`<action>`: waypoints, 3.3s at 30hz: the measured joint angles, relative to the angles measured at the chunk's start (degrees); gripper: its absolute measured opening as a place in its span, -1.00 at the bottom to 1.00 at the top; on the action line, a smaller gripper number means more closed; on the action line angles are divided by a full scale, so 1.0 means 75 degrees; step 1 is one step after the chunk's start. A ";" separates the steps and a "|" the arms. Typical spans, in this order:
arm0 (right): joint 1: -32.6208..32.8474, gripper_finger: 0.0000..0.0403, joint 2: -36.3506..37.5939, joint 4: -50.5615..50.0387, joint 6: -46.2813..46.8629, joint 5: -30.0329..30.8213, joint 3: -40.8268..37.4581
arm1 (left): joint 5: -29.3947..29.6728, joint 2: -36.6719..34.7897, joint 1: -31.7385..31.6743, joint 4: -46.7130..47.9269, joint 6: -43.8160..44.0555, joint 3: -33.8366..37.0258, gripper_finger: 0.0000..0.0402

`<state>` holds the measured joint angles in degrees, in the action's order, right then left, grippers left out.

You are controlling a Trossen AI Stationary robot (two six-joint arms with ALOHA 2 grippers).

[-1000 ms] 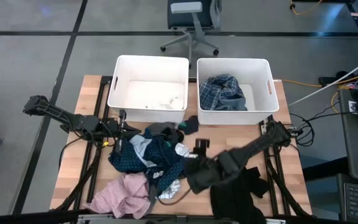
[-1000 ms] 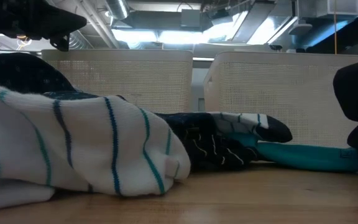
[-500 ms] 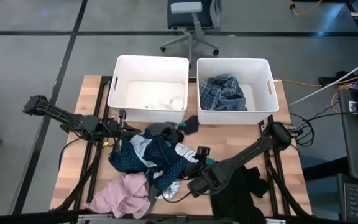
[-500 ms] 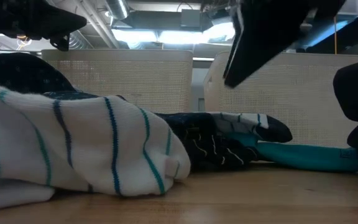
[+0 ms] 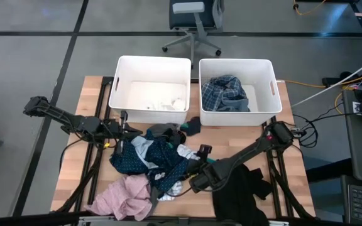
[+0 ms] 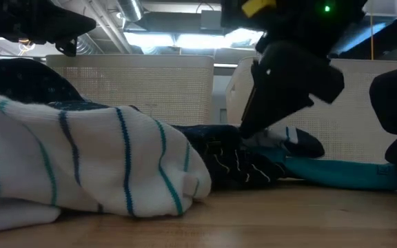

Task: Sort clothes
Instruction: Put the white stripe sock into the left white bin

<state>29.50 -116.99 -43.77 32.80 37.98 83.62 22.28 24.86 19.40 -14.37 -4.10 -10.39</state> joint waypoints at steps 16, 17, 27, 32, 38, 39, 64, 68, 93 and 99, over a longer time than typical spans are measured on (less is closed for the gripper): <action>-0.0158 -0.70 0.0000 0.0019 0.0195 0.0009 -0.0267 | 0.0000 0.0000 0.0002 0.0000 -0.0090 0.0000 -0.99; -0.0158 -0.80 0.0000 0.0004 0.0184 0.0006 -0.0267 | 0.0000 -0.0002 0.0002 0.0000 -0.0089 0.0000 -0.99; -0.0146 -0.92 0.0251 -0.0309 0.0103 0.0013 -0.0158 | 0.0000 0.0000 0.0002 0.0000 -0.0085 0.0000 -0.99; -0.0143 -0.95 0.0752 -0.1000 0.0005 0.0429 0.0386 | 0.0000 -0.0001 0.0001 0.0000 -0.0083 0.0000 -0.99; -0.0197 -0.94 0.1263 -0.1461 -0.0489 0.0900 0.1250 | 0.0000 -0.0003 -0.0001 0.0000 -0.0082 0.0000 -0.99; -0.0214 -0.95 0.1316 -0.1454 -0.0648 0.0949 0.1391 | 0.0000 0.0000 -0.0001 0.0000 -0.0082 0.0000 -0.99; -0.2982 -0.91 0.1349 0.0628 -0.4577 0.0904 0.3105 | 0.0000 -0.0001 0.0000 -0.0003 -0.0082 0.0000 -0.99; -0.3529 -0.91 0.1349 0.1366 -0.4919 0.0485 0.3105 | 0.0000 -0.0001 0.0002 -0.0003 -0.0116 -0.0001 -0.99; -0.5790 -0.75 0.0621 0.2206 -0.3057 -0.3408 0.3094 | 0.0003 -0.0003 -0.0001 0.0002 -0.0284 -0.0003 -0.99; -0.5788 -0.17 0.0589 0.2296 -0.3029 -0.3346 0.3097 | 0.0006 -0.0003 -0.0001 0.0006 -0.0262 -0.0003 -0.99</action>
<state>-13.91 -112.57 -26.55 10.08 12.88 106.85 22.33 24.84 19.40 -14.33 -6.06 -10.41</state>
